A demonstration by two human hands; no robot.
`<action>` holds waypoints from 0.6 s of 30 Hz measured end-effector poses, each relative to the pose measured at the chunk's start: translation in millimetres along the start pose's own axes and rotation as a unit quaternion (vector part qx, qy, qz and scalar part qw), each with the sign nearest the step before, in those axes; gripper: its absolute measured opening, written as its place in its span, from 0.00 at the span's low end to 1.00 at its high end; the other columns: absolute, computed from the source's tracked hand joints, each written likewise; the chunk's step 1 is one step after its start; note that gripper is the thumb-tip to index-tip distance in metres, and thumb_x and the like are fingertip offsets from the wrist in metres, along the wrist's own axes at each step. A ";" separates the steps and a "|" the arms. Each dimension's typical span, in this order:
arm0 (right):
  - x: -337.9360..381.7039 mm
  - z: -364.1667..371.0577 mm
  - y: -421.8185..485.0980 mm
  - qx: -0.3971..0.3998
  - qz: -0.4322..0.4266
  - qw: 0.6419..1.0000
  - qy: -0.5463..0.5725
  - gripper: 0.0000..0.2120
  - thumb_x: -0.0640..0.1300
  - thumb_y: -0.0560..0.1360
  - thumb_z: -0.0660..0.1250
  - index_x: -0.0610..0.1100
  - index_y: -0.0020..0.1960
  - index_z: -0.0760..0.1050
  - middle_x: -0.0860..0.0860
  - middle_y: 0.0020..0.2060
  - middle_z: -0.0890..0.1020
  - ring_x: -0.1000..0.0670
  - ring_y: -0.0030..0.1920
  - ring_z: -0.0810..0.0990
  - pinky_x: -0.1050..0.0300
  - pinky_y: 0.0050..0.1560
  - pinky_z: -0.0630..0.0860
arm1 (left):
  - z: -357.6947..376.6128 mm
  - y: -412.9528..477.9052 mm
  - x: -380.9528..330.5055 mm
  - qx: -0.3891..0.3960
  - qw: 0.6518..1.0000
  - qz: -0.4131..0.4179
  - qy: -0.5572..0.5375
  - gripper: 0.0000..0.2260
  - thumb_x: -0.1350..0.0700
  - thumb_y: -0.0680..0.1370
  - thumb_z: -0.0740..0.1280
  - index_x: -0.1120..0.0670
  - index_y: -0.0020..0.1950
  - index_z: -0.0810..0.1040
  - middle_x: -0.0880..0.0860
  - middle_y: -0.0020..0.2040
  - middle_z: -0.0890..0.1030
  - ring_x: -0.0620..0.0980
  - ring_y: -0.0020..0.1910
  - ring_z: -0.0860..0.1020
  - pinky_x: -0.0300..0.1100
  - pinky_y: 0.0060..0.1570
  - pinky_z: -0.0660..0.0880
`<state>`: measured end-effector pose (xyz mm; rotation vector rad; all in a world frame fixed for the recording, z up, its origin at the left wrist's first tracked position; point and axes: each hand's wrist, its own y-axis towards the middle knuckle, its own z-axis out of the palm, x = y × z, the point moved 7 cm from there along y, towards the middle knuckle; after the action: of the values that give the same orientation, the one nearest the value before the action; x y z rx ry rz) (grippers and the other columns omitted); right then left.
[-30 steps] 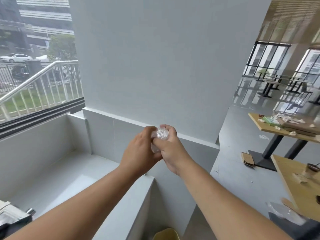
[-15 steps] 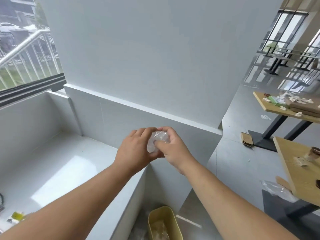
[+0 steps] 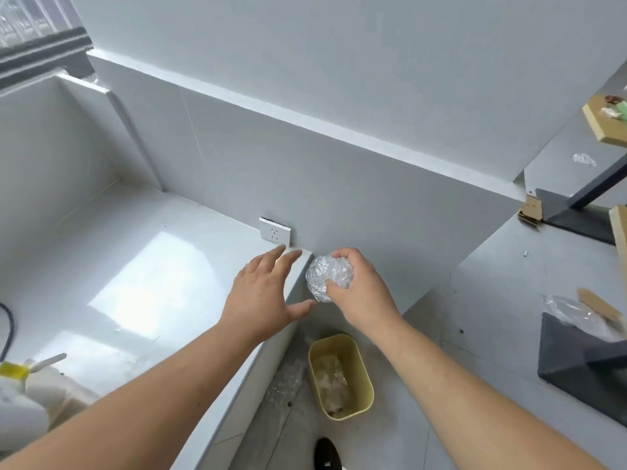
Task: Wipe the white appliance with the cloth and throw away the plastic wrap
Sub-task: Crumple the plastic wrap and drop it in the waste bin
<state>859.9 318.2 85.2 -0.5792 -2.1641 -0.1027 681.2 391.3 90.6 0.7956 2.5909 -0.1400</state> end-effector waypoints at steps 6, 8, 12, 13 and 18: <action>-63.8 40.1 9.5 0.038 0.040 0.998 -0.018 0.23 0.47 0.75 0.72 0.68 0.59 0.66 0.54 0.61 0.75 0.50 0.54 0.77 0.64 0.42 0.71 | 63.9 -0.9 30.4 0.061 0.998 -0.028 0.020 0.45 0.29 0.70 0.70 0.40 0.83 0.57 0.50 0.85 0.57 0.56 0.82 0.59 0.58 0.79 0.60; -82.1 50.1 14.0 0.048 0.049 0.997 -0.025 0.23 0.46 0.75 0.72 0.69 0.58 0.65 0.55 0.61 0.74 0.50 0.54 0.77 0.66 0.41 0.70 | 82.4 0.5 40.4 0.075 0.996 -0.038 0.030 0.45 0.29 0.70 0.70 0.40 0.83 0.56 0.50 0.85 0.56 0.56 0.83 0.58 0.59 0.80 0.58; -117.1 65.6 21.6 0.062 0.071 0.995 -0.035 0.23 0.45 0.75 0.71 0.67 0.59 0.67 0.54 0.62 0.74 0.50 0.55 0.76 0.57 0.48 0.72 | 114.0 3.0 59.6 0.099 0.993 -0.031 0.065 0.43 0.29 0.71 0.67 0.40 0.82 0.55 0.50 0.86 0.54 0.55 0.84 0.52 0.62 0.81 0.54; -126.1 69.4 23.3 0.066 0.078 0.994 -0.039 0.22 0.45 0.74 0.71 0.66 0.61 0.68 0.54 0.62 0.74 0.50 0.55 0.76 0.56 0.49 0.72 | 121.4 4.4 63.4 0.105 0.991 -0.021 0.079 0.43 0.29 0.71 0.67 0.40 0.82 0.55 0.50 0.86 0.53 0.56 0.85 0.51 0.63 0.81 0.53; -164.4 88.7 30.1 0.092 0.104 0.988 -0.065 0.23 0.45 0.74 0.70 0.63 0.65 0.70 0.53 0.62 0.75 0.49 0.54 0.76 0.54 0.50 0.73 | 146.0 17.4 81.2 0.111 0.984 0.004 0.137 0.41 0.30 0.72 0.63 0.41 0.81 0.56 0.52 0.86 0.53 0.57 0.85 0.49 0.68 0.79 0.51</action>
<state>892.3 308.7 -101.0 -0.7165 -2.1944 0.2531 683.9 416.0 -75.6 0.9632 2.8664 -0.3446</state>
